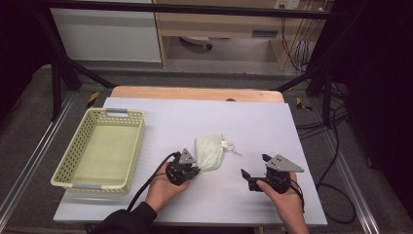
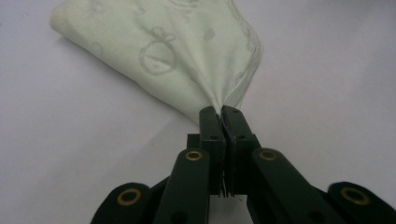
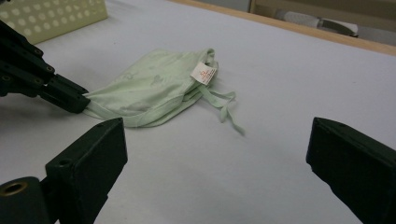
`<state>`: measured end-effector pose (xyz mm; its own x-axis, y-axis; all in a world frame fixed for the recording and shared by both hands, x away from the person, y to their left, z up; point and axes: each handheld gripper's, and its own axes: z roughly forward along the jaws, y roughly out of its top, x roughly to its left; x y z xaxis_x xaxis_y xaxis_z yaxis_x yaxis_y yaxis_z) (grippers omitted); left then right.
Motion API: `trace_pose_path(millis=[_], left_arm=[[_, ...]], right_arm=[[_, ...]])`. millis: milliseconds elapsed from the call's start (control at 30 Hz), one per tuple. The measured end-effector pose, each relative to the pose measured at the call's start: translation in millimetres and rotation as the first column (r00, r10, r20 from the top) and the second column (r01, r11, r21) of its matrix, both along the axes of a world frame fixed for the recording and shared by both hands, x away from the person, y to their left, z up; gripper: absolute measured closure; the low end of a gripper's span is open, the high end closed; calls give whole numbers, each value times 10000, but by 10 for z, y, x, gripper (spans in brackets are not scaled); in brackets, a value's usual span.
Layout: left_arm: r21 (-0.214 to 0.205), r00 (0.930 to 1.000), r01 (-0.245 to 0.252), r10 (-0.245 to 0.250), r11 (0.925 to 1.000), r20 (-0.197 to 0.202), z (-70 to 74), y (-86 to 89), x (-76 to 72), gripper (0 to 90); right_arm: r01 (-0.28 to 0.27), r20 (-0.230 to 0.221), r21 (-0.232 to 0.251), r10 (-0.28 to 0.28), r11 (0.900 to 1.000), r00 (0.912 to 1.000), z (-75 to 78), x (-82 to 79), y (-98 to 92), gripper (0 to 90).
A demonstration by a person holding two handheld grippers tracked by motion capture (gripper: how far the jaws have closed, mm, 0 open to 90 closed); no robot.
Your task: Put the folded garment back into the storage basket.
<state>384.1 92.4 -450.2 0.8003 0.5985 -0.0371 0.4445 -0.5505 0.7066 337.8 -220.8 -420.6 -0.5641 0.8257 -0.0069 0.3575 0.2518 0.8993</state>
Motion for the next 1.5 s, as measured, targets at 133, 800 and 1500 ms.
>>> trace_pose_path(millis=[133,800,1500], left_arm=[[-29,9998,86,-86,10000,-170,4,135,-147,880],[-116,9997,-219,220,9997,42,98,741,-816,831],[-1639,9711,-2104,2254,9638,788,204,900,-770,399]], right_arm=[[-339,-188,-248,335,9991,9993,3,-27,142,61],[-1704,-1012,-725,1627,9827,9815,-52,-254,834,84],[-3834,-1948,-1583,3519,9099,9156,-296,-293,1348,470]])
